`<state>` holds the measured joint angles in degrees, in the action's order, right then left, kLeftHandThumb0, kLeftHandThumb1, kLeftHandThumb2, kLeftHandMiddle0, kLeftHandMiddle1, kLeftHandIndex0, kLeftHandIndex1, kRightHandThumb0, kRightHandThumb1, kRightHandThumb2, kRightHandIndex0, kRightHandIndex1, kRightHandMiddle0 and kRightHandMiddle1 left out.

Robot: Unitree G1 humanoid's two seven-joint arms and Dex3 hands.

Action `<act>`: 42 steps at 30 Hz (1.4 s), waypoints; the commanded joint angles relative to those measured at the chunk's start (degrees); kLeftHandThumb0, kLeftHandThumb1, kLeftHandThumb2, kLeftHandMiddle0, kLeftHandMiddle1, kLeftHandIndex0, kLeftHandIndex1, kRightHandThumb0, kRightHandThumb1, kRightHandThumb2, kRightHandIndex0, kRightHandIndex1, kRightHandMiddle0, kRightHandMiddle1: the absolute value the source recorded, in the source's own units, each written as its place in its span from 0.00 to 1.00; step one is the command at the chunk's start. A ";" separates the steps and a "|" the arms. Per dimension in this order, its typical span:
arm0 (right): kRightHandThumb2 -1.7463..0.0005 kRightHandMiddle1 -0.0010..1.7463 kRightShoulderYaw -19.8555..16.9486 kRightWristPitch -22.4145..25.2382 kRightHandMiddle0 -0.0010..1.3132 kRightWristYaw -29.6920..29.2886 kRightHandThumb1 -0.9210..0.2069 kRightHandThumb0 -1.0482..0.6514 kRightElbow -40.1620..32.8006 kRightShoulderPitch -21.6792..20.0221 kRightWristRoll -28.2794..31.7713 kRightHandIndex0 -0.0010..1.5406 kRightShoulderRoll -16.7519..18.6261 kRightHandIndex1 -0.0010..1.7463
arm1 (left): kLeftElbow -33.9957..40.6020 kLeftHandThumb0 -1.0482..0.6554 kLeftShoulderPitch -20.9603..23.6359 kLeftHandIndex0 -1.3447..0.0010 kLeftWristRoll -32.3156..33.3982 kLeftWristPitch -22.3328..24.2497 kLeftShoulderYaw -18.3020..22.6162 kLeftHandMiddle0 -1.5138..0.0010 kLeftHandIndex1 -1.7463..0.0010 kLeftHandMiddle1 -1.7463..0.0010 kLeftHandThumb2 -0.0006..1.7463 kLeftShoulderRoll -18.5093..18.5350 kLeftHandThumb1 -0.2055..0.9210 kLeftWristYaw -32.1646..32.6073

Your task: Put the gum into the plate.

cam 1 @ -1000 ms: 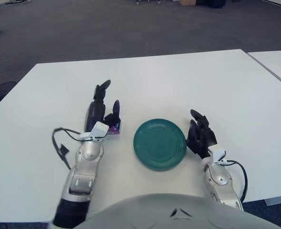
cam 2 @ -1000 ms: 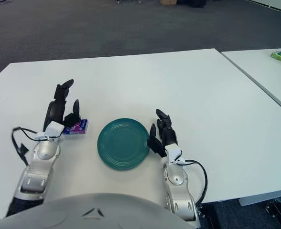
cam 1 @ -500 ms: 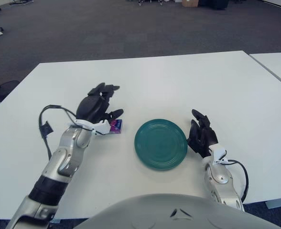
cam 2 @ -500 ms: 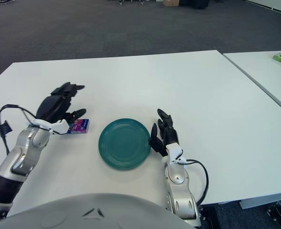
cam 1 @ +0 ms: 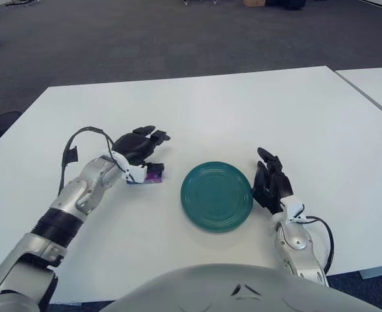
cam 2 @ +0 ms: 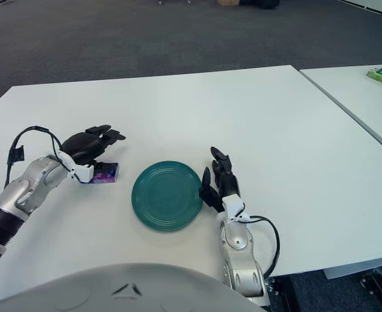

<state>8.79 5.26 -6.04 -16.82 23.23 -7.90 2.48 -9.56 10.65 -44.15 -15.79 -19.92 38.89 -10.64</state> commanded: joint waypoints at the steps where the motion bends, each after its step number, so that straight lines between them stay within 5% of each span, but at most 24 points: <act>1: 0.48 0.28 -0.53 2.21 0.00 0.10 0.00 0.22 2.87 0.45 0.47 0.16 0.17 0.00 | -2.57 0.00 1.41 0.96 -0.29 -2.20 -1.00 0.83 0.52 0.99 0.32 1.25 1.00 -1.09; 16: 0.49 0.30 -2.14 2.43 0.00 -1.37 0.00 0.23 2.51 0.47 2.41 0.17 2.97 0.01 | -9.49 0.04 3.83 0.92 -0.89 -5.36 -3.83 0.76 0.51 0.98 0.25 0.26 1.00 -2.85; 32: 0.51 0.31 -3.67 0.94 0.00 -0.94 0.00 0.20 3.06 0.87 4.31 0.18 3.42 0.00 | -8.09 0.11 5.18 0.93 -1.66 -5.17 -6.48 0.74 0.50 0.98 0.17 2.46 1.00 -11.88; 36: 0.52 0.31 -3.82 1.22 0.00 -0.79 0.00 0.20 2.98 0.87 4.59 0.18 3.33 0.00 | -7.63 0.14 5.02 0.91 -2.27 -4.30 -7.07 0.69 0.43 0.96 0.15 2.30 1.00 -12.58; 38: 0.52 0.31 -3.86 1.23 0.00 -0.77 0.00 0.20 3.05 0.81 4.60 0.19 3.26 0.00 | -9.53 0.17 5.78 0.90 -3.20 -3.77 -8.06 0.71 0.33 0.84 0.13 1.16 1.00 -12.07; 41: 0.52 0.31 -3.92 1.33 0.00 -0.75 0.00 0.20 3.11 0.74 4.55 0.18 3.21 0.00 | -13.01 0.32 7.13 0.73 -3.96 -3.58 -9.42 0.84 0.18 0.36 0.25 -0.34 0.91 -11.04; 42: 0.52 0.31 -3.94 1.36 0.00 -0.74 0.00 0.20 3.12 0.73 4.55 0.18 3.22 0.00 | -13.41 0.33 7.33 0.71 -3.92 -3.61 -9.58 0.85 0.17 0.31 0.28 -0.45 0.88 -10.94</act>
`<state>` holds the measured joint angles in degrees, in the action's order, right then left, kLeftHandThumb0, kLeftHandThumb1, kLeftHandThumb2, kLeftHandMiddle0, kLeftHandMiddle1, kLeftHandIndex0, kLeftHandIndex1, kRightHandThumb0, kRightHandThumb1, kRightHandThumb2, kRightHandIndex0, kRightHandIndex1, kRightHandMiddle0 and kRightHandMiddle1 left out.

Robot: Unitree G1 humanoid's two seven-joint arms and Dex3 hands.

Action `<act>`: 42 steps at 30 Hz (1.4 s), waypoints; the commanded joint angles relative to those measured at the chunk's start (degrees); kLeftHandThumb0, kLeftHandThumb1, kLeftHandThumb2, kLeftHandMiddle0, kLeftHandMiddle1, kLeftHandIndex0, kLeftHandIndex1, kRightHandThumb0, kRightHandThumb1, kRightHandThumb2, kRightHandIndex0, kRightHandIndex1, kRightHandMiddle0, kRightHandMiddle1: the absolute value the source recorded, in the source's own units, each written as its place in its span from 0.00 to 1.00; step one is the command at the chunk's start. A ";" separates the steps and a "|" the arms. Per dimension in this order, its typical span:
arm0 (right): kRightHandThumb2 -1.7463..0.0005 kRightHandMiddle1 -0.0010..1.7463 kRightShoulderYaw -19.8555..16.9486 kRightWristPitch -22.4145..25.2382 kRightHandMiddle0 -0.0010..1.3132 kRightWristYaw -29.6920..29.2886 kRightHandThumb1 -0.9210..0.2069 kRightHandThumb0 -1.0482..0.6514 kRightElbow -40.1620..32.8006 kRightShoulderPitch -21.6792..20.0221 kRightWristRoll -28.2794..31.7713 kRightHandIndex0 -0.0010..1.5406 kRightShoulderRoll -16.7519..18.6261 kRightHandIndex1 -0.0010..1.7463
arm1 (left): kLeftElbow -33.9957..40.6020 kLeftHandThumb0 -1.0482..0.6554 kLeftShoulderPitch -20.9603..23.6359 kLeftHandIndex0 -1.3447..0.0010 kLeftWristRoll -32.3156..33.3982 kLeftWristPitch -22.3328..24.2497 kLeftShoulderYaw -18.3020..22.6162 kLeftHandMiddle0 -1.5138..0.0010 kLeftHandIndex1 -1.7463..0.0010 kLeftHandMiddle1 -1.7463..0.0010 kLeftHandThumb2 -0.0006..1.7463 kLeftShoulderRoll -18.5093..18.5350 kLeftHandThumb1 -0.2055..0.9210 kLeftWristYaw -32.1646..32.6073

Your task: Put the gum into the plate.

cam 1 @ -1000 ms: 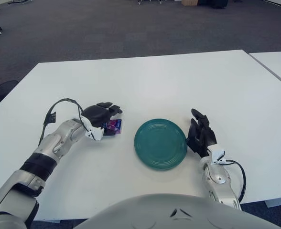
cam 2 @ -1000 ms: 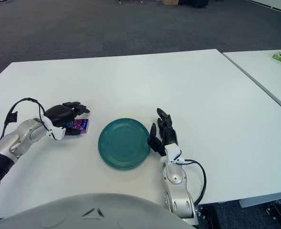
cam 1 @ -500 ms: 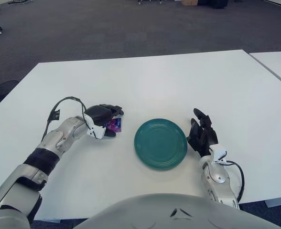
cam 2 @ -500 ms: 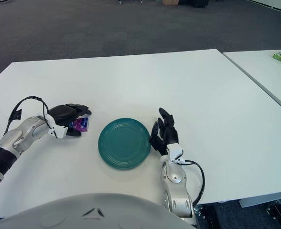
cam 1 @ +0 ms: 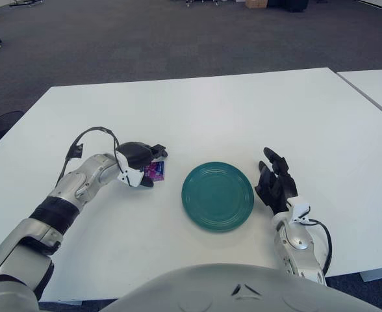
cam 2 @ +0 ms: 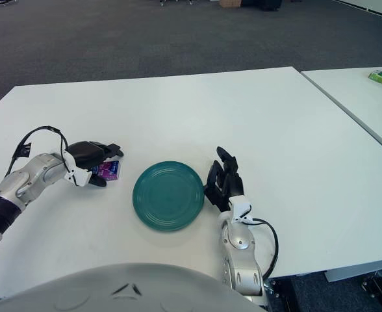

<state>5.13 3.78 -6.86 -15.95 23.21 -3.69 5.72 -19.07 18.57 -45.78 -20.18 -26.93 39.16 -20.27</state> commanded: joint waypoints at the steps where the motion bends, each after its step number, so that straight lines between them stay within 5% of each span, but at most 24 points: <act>1: 0.52 0.31 -0.33 2.95 0.00 0.10 0.00 0.20 2.24 0.72 0.41 0.18 0.00 0.00 | -5.27 0.35 -0.17 0.69 -2.31 0.48 -2.93 0.86 0.14 0.23 0.33 -1.03 0.85 -0.83; 4: 0.51 0.31 -0.59 3.10 0.00 0.20 0.00 0.20 2.36 0.62 0.71 0.18 0.06 0.00 | -7.21 0.53 0.44 0.66 -1.91 -0.35 -3.48 0.73 0.05 0.12 0.58 -1.20 0.62 -0.11; 8: 0.51 0.31 -0.70 2.32 0.00 0.12 0.00 0.20 2.79 0.64 0.78 0.18 0.26 0.00 | -7.93 0.60 0.68 0.62 -1.24 -1.97 -3.77 0.65 0.01 0.09 0.71 -0.70 0.48 0.93; 23: 0.50 0.33 -1.55 -0.41 0.00 -0.18 0.00 0.21 5.42 -0.26 0.16 0.17 -0.02 0.00 | -5.72 0.62 -0.43 0.57 0.36 3.02 -2.25 0.59 0.00 0.01 0.85 -1.37 0.34 1.13; 33: 0.50 0.31 -1.63 1.27 0.00 -0.46 0.00 0.21 4.93 -0.82 0.32 0.14 0.45 0.00 | -4.28 0.62 -1.30 0.55 -0.83 4.49 -0.53 0.55 0.00 0.00 0.88 -1.72 0.29 8.44; 42: 0.50 0.32 -1.63 2.25 0.00 -0.12 0.00 0.20 3.62 -0.37 1.23 0.15 0.56 0.01 | 10.30 0.62 -1.46 0.54 0.66 10.11 5.58 0.51 0.00 0.00 0.92 -1.21 0.24 6.69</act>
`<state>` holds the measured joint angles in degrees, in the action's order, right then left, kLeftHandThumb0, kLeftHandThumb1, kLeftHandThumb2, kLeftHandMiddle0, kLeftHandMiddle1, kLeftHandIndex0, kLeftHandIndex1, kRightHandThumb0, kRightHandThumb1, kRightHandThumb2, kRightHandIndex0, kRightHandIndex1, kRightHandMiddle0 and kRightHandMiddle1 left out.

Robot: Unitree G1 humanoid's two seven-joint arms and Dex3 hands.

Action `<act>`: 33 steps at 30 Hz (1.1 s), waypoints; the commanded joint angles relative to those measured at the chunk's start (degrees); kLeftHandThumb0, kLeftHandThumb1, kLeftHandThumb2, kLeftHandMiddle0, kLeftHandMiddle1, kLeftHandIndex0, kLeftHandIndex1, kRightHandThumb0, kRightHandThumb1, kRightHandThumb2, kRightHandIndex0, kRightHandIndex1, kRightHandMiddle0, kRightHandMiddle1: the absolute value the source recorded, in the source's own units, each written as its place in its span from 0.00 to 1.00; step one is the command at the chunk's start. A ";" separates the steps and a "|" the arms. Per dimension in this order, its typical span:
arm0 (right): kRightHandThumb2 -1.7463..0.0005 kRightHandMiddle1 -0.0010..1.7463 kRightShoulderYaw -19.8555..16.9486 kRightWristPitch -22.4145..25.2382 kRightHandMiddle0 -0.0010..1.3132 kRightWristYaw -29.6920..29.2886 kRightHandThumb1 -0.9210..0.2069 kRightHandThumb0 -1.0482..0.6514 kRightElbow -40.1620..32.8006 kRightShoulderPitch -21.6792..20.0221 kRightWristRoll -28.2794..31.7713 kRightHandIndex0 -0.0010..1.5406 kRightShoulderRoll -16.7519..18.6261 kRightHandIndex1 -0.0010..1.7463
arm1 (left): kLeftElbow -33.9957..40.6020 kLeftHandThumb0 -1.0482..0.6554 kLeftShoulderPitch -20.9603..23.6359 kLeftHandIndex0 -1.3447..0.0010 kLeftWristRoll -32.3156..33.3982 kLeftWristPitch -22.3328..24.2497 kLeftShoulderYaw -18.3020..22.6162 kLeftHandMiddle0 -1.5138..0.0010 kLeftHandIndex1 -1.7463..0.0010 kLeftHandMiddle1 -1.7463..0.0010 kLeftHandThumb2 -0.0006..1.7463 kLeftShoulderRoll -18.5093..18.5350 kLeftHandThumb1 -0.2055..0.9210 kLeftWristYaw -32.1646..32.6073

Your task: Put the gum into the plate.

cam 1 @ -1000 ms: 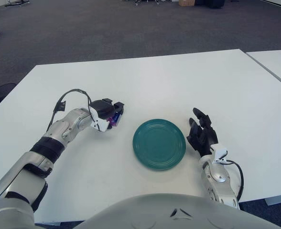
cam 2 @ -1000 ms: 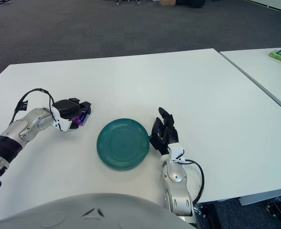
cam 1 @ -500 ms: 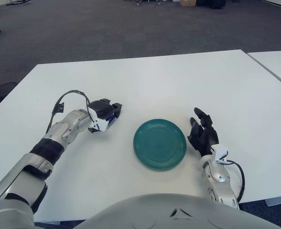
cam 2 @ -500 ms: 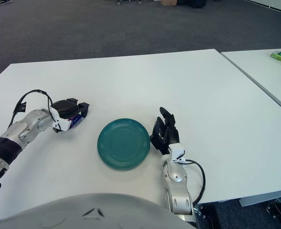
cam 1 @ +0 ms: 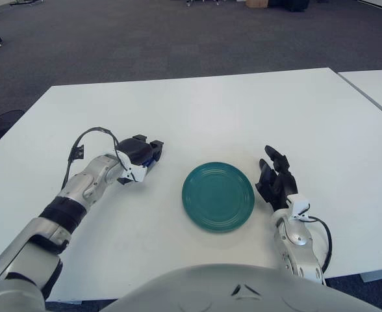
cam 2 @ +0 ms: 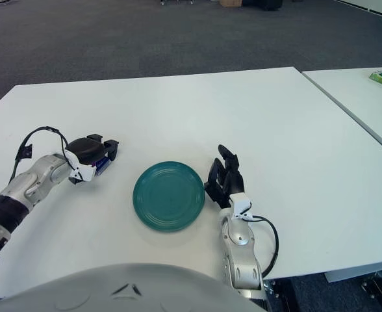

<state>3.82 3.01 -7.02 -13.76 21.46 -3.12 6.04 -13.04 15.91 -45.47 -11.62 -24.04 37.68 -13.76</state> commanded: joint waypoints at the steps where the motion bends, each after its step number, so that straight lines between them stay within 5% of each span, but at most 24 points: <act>1: 0.50 0.32 -0.30 3.07 0.00 0.07 0.00 0.20 1.35 1.47 0.66 0.16 0.21 0.01 | 5.21 0.62 1.00 0.53 0.40 1.93 3.00 0.51 0.00 0.00 0.93 0.22 0.23 -0.10; 13: 0.49 0.31 -0.25 4.21 0.00 -0.02 0.00 0.21 0.81 1.43 0.18 0.17 -0.09 0.01 | 23.71 0.62 -0.80 0.53 0.29 7.42 7.73 0.47 0.01 0.00 0.94 -1.17 0.21 -4.67; 18: 0.49 0.30 0.06 4.74 0.00 -0.01 0.00 0.21 0.73 1.21 -0.61 0.16 -0.51 0.00 | 33.89 0.61 -1.52 0.54 4.41 12.79 9.27 0.48 0.01 0.00 0.93 -5.11 0.23 -10.34; 33: 0.50 0.28 0.69 4.68 0.00 0.50 0.00 0.18 0.71 1.53 -0.40 0.15 -0.38 0.00 | 42.17 0.62 -5.09 0.61 3.09 17.12 1.14 0.52 0.00 0.03 0.85 -12.45 0.32 -17.99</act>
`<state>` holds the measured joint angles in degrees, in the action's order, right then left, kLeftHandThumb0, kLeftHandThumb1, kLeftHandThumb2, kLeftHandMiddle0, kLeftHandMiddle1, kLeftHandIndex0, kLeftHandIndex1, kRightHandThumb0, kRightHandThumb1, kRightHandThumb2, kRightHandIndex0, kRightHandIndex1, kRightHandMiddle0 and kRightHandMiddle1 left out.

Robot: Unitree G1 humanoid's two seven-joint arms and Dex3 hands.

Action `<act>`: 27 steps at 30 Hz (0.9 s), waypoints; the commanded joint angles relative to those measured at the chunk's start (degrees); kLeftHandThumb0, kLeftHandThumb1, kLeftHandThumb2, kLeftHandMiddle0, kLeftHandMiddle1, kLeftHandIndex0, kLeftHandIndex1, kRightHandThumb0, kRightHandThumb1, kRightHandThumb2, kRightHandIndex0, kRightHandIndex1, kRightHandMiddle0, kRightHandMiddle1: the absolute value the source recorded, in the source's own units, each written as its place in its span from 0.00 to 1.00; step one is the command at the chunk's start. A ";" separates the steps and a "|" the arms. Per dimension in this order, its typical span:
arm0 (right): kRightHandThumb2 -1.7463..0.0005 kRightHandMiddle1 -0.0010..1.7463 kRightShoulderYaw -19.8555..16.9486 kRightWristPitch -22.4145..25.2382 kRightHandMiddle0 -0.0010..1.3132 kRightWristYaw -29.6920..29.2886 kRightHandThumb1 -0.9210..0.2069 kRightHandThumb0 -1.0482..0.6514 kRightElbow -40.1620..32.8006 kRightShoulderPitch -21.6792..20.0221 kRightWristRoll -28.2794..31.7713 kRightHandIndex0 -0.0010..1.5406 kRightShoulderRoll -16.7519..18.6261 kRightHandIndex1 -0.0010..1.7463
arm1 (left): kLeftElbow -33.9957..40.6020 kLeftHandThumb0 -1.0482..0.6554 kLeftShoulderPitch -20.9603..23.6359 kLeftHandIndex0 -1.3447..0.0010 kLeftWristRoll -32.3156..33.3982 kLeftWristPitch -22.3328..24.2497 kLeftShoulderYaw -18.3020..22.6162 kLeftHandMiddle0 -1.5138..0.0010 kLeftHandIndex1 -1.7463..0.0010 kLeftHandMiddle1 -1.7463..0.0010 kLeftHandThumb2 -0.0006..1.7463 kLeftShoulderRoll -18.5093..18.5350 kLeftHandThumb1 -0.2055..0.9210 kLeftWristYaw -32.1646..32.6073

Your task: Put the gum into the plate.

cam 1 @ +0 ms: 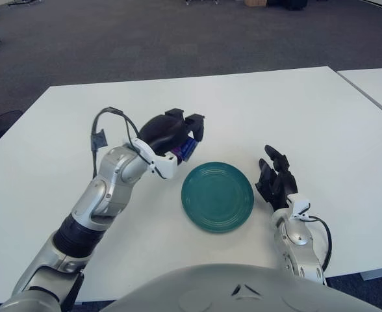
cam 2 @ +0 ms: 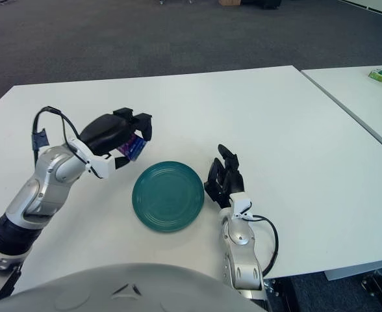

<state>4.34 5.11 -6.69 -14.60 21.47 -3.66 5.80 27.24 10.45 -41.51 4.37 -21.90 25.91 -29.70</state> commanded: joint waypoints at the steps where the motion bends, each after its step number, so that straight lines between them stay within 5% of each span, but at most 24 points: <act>1: 0.50 0.28 0.20 2.54 0.00 0.25 0.00 0.18 1.52 1.61 0.18 0.15 -0.13 0.00 | 1.69 0.62 -0.17 0.61 -1.78 1.19 -2.46 0.51 0.00 0.04 0.85 -1.38 0.32 -2.26; 9: 0.51 0.28 0.48 1.88 0.00 0.22 0.00 0.18 1.85 1.72 0.03 0.14 -0.05 0.00 | -3.50 0.62 -2.52 0.58 -6.64 0.52 -9.84 0.50 0.00 0.04 0.88 -5.20 0.28 -1.43; 15: 0.51 0.29 0.70 1.68 0.00 -0.16 0.00 0.18 1.81 1.47 0.29 0.15 0.60 0.00 | -5.78 0.62 -2.21 0.55 -7.52 -5.00 -10.58 0.49 0.00 0.04 0.90 -4.83 0.25 2.55; 27: 0.49 0.32 2.39 2.83 0.00 -1.40 0.00 0.20 0.22 1.75 -1.10 0.17 0.59 0.01 | -5.87 0.62 -0.03 0.54 -9.29 -6.91 -13.32 0.52 0.01 0.00 0.90 -5.00 0.26 -4.46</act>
<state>6.00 5.38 -7.85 -15.15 21.74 -3.94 6.08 22.32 8.80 -49.95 -2.21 -34.99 20.67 -33.37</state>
